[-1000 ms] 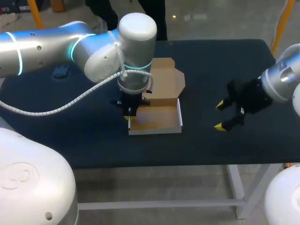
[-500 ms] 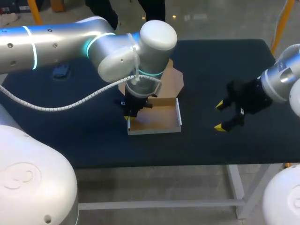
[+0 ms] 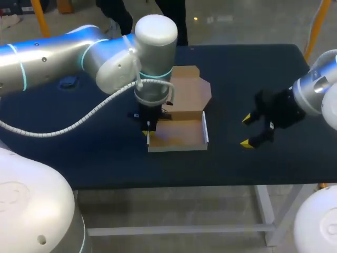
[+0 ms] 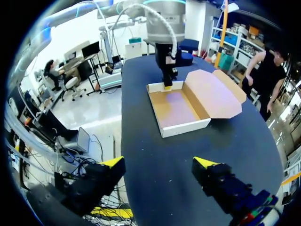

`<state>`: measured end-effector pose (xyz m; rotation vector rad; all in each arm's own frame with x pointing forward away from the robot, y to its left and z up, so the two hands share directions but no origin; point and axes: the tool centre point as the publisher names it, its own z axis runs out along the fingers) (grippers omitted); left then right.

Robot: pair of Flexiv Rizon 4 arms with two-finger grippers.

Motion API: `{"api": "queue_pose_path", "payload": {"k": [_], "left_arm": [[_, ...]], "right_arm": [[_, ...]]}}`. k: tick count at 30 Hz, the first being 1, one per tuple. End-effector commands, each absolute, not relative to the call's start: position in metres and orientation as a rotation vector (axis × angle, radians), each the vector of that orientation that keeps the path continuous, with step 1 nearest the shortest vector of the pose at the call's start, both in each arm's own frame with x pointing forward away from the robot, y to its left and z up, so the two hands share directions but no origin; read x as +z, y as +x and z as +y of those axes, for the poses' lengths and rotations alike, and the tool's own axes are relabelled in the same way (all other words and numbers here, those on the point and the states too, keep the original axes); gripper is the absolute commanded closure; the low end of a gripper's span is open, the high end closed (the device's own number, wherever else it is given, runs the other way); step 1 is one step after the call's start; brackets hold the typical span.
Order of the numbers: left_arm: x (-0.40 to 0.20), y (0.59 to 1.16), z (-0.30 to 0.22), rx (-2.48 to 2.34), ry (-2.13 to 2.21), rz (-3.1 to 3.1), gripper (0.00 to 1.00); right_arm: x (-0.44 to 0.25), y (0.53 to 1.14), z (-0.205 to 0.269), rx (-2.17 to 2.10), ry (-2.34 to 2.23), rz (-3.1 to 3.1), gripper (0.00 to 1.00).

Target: Assemble the packaging by folding the flat box into shape, placing the metal phone stand inside, and closing the box properly

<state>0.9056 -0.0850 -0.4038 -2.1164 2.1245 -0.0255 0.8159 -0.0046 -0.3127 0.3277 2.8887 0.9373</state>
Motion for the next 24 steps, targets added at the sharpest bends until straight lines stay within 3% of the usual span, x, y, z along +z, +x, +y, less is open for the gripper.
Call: {"api": "queue_pose_path", "payload": {"k": [1, 6, 9, 11, 24], "left_arm": [[-0.405, 0.902, -0.079, -0.128, -2.143, 2.174, 0.74], [-0.402, 0.899, -0.081, -0.163, -2.144, 2.178, 0.52], [-0.396, 0.896, -0.081, -0.222, -2.143, 2.199, 0.16], [-0.39, 0.893, -0.08, -0.273, -2.14, 2.222, 0.0], [-0.332, 0.858, -0.077, -0.657, -1.955, 2.479, 0.0]], "right_arm": [[-0.311, 0.817, -0.007, 0.946, 0.326, 2.894, 0.0], [-0.313, 0.817, -0.007, 0.941, 0.338, 2.897, 0.0], [-0.313, 0.818, -0.007, 0.942, 0.34, 2.899, 0.0], [-0.313, 0.818, -0.007, 0.943, 0.34, 2.9, 0.0], [-0.313, 0.821, -0.008, 0.963, 0.365, 2.898, 0.0]]}}
